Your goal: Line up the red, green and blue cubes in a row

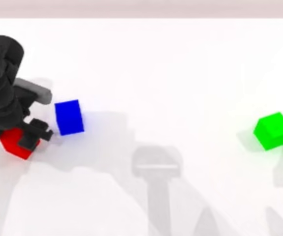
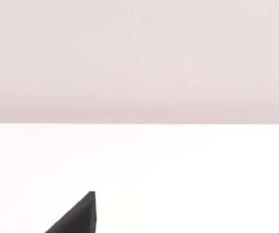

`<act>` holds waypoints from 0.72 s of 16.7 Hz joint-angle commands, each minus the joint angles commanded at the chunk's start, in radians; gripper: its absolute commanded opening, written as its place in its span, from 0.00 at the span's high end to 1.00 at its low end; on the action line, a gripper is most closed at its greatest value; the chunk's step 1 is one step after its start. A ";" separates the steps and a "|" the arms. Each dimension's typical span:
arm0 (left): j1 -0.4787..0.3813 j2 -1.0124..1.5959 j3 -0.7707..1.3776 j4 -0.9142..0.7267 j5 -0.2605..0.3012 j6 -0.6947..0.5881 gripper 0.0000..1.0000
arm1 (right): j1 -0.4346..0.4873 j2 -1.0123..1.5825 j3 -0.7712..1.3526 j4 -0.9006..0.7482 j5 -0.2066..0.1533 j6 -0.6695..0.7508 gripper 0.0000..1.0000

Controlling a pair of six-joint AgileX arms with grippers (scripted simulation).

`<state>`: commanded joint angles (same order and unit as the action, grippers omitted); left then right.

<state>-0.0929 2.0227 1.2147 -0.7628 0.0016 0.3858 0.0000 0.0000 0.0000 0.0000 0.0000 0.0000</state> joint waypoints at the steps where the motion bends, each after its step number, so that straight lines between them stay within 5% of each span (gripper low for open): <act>1: 0.000 -0.028 0.010 -0.015 0.009 -0.005 1.00 | 0.000 0.000 0.000 0.000 0.000 0.000 0.00; 12: 0.018 -0.132 0.164 -0.273 0.008 -0.008 1.00 | 0.000 0.000 0.000 0.000 0.000 0.000 0.00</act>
<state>-0.0746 1.8911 1.3790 -1.0358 0.0099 0.3779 0.0000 0.0000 0.0000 0.0000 0.0000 0.0000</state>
